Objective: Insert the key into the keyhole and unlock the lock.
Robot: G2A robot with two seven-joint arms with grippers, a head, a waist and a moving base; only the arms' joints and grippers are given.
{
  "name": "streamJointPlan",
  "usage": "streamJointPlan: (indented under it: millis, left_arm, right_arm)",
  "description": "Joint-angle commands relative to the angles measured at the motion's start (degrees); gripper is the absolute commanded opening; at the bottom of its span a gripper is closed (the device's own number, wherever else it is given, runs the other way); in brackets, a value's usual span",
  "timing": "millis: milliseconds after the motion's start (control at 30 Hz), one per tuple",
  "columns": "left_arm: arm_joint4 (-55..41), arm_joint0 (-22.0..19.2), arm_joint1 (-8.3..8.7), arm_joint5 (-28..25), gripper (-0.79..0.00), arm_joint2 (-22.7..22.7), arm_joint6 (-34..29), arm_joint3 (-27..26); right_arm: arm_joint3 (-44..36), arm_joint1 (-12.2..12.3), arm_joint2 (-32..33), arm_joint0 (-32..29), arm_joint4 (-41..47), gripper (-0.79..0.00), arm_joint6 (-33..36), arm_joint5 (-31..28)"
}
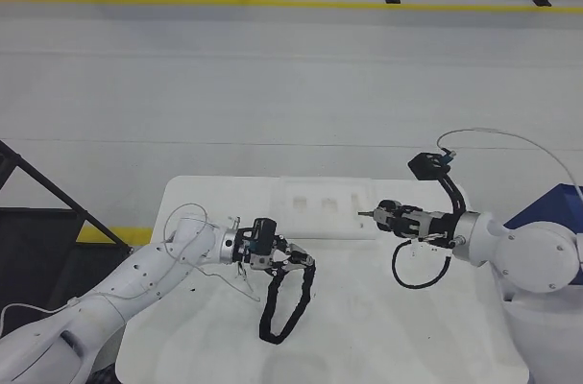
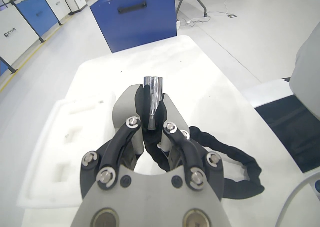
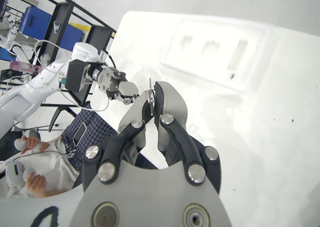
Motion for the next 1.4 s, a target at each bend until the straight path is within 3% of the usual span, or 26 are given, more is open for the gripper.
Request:
streamJointPlan:
  millis: [0, 167, 500, 833, 1367]
  left_arm:
    - [-0.57, 0.36, 0.29, 0.14, -0.785, -1.08, -0.08, -1.92]
    - [-1.47, 1.12, 0.79, 1.26, -0.785, -3.69, -0.05, -6.51]
    - [-2.11, 1.27, 0.33, 3.86, -0.785, -6.71, 0.44, -12.61]
    - [-1.54, 0.48, -1.6, 8.53, -0.785, -6.69, -0.44, -10.9]
    - [-1.85, 0.89, -1.63, 8.76, -0.785, -6.67, -1.09, -10.91]
  right_arm:
    - [-1.68, 0.15, 0.01, 0.54, 1.03, -0.785, 2.82, 2.6]
    - [-5.58, 0.42, 0.79, 2.12, 5.84, -0.785, 6.08, 7.5]
    - [-7.65, 1.6, 0.39, 3.21, 13.86, -0.785, 4.73, 8.86]
    - [-8.38, 3.5, 0.14, 3.8, 14.64, -0.785, 4.7, 8.88]
    - [-8.59, 3.6, -0.17, 3.02, 13.82, -0.785, 3.35, 8.03]
